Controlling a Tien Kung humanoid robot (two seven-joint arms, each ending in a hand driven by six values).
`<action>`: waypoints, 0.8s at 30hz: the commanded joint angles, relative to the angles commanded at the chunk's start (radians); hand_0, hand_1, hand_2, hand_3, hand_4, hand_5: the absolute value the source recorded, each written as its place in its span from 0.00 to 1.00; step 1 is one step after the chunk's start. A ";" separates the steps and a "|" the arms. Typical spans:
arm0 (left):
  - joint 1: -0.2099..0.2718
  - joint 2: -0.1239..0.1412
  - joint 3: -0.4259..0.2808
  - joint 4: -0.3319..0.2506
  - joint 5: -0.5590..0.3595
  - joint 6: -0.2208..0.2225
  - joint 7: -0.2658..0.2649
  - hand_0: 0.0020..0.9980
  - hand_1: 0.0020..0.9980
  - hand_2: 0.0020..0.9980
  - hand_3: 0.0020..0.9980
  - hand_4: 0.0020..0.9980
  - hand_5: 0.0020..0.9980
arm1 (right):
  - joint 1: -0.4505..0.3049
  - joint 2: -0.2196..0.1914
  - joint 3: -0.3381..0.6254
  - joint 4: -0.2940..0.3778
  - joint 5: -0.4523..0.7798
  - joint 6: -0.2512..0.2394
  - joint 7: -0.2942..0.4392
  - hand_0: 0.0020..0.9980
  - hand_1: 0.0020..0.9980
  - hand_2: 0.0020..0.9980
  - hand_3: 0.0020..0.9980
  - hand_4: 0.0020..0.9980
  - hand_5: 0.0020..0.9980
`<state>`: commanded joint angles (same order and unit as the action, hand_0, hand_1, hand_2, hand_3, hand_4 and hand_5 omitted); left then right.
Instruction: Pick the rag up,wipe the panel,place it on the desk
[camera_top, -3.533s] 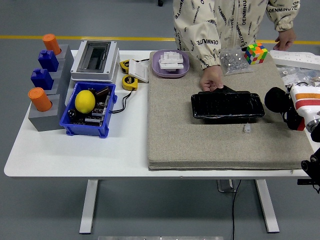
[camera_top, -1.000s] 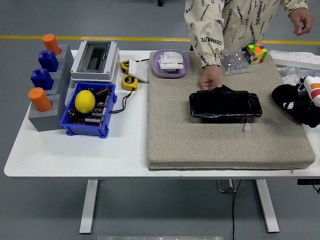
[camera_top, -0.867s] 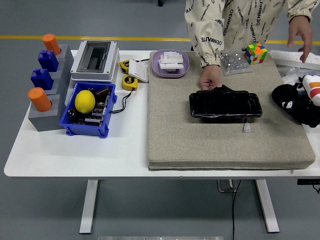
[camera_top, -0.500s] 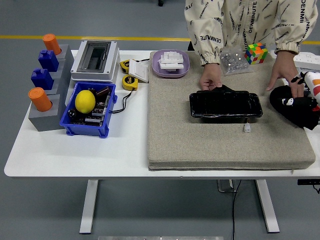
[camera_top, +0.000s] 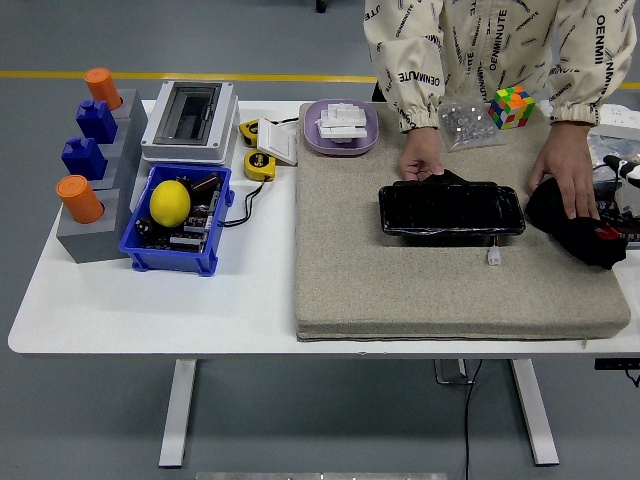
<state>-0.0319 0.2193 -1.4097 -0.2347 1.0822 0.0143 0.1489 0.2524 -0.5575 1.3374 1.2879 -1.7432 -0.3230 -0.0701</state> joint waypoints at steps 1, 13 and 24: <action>0.000 0.000 0.000 0.000 0.000 0.000 0.000 0.60 0.64 0.64 0.56 0.63 0.45 | -0.013 0.004 0.018 0.009 0.042 -0.002 0.007 0.62 0.62 0.71 0.74 1.00 0.60; 0.002 -0.002 0.001 0.000 0.000 0.000 0.000 0.60 0.64 0.64 0.56 0.63 0.45 | -0.118 0.063 0.151 0.059 0.542 0.033 0.086 0.64 0.63 0.71 0.73 1.00 0.64; 0.002 -0.005 0.000 0.001 0.001 0.000 0.000 0.60 0.64 0.64 0.56 0.63 0.45 | -0.150 0.107 0.267 0.015 1.010 0.141 0.105 0.64 0.62 0.71 0.72 1.00 0.66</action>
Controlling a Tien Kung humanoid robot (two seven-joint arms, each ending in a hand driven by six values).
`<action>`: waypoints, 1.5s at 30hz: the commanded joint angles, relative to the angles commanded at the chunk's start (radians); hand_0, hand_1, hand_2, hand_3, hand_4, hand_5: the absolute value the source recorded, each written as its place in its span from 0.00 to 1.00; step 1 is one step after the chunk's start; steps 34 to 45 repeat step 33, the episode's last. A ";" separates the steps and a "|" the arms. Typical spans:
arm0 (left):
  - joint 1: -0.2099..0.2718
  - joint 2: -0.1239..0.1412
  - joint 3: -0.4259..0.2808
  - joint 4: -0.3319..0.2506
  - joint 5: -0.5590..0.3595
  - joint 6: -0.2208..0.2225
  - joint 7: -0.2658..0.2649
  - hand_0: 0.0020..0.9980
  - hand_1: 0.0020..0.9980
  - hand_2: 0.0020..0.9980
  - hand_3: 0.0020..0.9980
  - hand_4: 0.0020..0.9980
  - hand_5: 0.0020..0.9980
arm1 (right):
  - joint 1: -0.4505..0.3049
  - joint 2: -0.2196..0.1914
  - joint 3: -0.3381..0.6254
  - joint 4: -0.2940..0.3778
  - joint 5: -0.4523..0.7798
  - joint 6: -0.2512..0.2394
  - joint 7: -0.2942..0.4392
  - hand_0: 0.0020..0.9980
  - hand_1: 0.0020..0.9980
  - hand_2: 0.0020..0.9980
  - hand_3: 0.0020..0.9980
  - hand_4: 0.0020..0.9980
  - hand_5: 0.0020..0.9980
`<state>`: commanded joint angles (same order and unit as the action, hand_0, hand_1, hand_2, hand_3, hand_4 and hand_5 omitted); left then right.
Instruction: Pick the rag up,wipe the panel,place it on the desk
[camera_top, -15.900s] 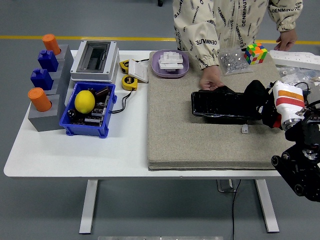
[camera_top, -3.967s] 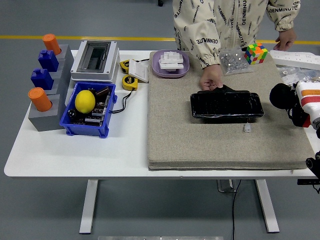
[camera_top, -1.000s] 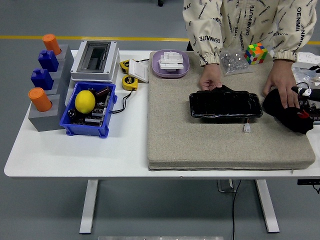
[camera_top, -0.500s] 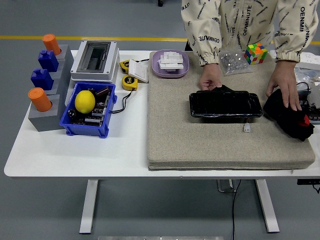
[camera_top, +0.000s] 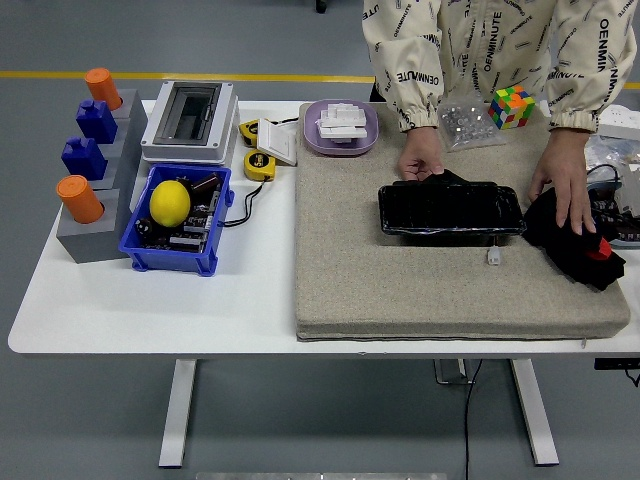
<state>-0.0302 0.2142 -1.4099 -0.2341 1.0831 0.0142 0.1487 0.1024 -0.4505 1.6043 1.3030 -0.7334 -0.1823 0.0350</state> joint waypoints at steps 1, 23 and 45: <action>0.000 -0.001 0.001 0.000 -0.001 0.000 0.000 0.60 0.64 0.64 0.56 0.63 0.45 | -0.002 0.006 0.009 -0.006 0.045 0.012 0.001 0.64 0.62 0.71 0.72 1.00 0.66; -0.005 -0.002 -0.001 0.003 -0.003 0.000 0.000 0.60 0.64 0.64 0.56 0.63 0.45 | -0.003 0.030 0.015 -0.029 0.431 0.060 -0.013 0.61 0.62 0.71 0.72 1.00 0.67; -0.007 -0.003 -0.002 0.003 -0.003 0.000 0.000 0.60 0.64 0.64 0.56 0.63 0.45 | 0.009 0.023 0.006 -0.035 0.443 0.049 -0.016 0.61 0.62 0.71 0.71 1.00 0.68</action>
